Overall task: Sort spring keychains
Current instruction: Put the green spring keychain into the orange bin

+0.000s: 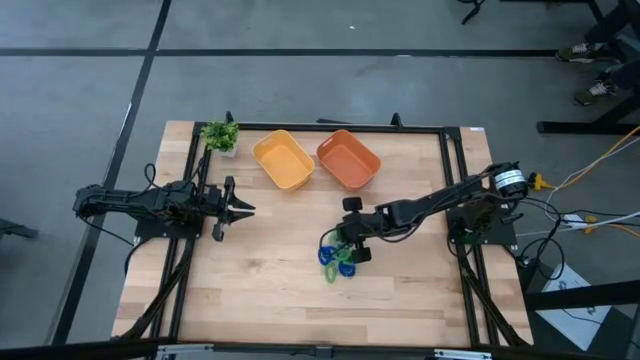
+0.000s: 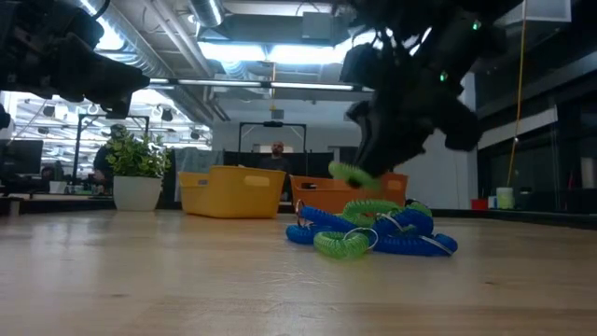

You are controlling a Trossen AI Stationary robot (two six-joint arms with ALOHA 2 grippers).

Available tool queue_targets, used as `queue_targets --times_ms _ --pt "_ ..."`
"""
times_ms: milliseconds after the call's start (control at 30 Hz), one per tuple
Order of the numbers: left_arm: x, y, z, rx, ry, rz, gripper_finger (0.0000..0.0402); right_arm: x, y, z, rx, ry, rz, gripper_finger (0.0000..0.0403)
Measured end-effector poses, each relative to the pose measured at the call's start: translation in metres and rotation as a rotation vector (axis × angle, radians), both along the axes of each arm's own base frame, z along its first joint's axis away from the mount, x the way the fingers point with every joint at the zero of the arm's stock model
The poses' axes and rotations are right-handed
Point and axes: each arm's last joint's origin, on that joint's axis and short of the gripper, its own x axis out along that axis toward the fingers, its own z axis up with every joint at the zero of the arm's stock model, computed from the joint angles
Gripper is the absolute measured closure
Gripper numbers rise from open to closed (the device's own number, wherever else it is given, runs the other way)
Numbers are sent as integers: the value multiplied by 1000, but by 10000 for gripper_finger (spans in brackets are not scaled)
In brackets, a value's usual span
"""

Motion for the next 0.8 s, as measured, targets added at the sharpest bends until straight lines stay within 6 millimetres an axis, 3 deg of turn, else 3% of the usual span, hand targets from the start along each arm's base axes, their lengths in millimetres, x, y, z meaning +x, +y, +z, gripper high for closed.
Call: queue_targets --times_ms 567,800 --pt "0 0 0 0 0 0 334 -33 -6 82 25 -257 18 384" --pt "0 0 0 0 0 0 332 -47 -13 106 -27 -367 -122 381"
